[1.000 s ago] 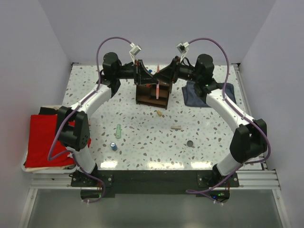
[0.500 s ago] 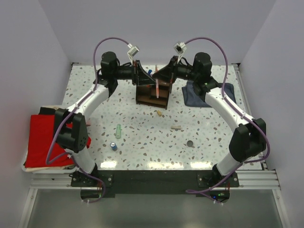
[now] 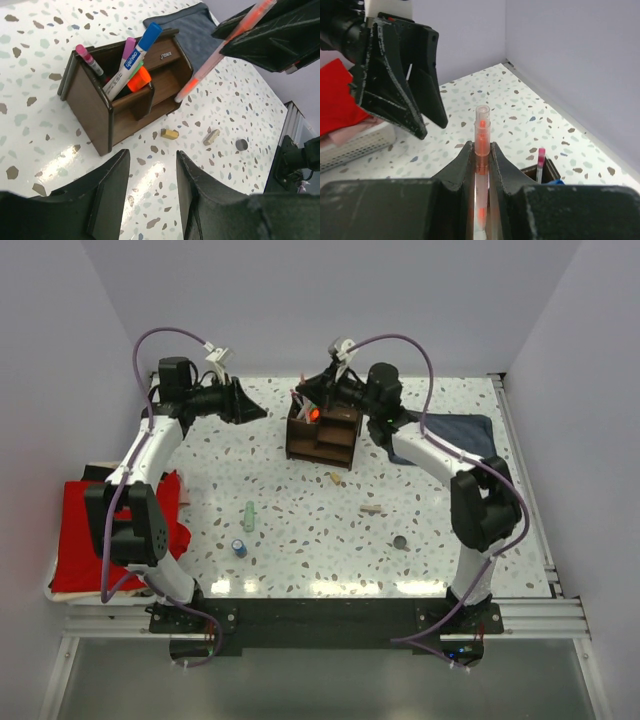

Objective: Sort the stationery into containers
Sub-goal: Place the pen in the storage box.

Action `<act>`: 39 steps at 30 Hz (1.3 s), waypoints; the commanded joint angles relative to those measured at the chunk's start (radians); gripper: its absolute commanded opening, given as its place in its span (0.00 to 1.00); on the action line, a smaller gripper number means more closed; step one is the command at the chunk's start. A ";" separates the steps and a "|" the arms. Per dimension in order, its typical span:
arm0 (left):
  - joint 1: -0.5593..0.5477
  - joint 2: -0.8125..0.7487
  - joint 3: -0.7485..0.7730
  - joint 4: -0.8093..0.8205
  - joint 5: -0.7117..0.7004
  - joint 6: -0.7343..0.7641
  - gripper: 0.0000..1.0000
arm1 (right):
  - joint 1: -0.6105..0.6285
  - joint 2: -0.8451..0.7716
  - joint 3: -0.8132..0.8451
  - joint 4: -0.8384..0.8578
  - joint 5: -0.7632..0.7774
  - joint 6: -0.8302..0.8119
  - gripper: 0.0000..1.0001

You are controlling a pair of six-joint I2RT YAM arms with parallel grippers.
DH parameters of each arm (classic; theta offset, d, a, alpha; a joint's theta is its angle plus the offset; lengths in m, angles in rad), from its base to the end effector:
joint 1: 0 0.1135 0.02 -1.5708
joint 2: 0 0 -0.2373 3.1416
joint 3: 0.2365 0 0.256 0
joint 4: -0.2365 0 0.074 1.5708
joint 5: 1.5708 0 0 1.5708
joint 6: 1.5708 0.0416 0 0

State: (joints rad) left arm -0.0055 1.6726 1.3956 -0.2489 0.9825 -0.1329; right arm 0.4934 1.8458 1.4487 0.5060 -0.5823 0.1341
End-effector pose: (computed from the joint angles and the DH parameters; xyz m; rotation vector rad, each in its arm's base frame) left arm 0.3837 -0.0367 0.2905 0.4689 1.9573 -1.1032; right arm 0.3813 0.2310 0.3128 -0.7465 1.3594 0.9255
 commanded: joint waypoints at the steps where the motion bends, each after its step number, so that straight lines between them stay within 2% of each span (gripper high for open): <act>1: 0.006 -0.014 -0.004 -0.032 -0.041 0.058 0.47 | 0.046 0.079 0.093 0.249 0.068 -0.085 0.00; 8: 0.006 0.013 -0.003 -0.026 -0.025 0.046 0.47 | 0.071 0.168 0.148 0.328 0.067 -0.158 0.00; 22: 0.006 0.047 0.008 -0.030 -0.022 0.033 0.47 | 0.080 0.256 0.136 0.398 0.058 -0.269 0.00; 39: 0.006 0.090 0.034 -0.021 -0.041 0.042 0.47 | 0.080 0.271 0.024 0.411 0.075 -0.321 0.00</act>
State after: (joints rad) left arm -0.0021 1.7489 1.3933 -0.2806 0.9398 -0.1085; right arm 0.5694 2.1220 1.4998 0.8360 -0.5350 -0.1600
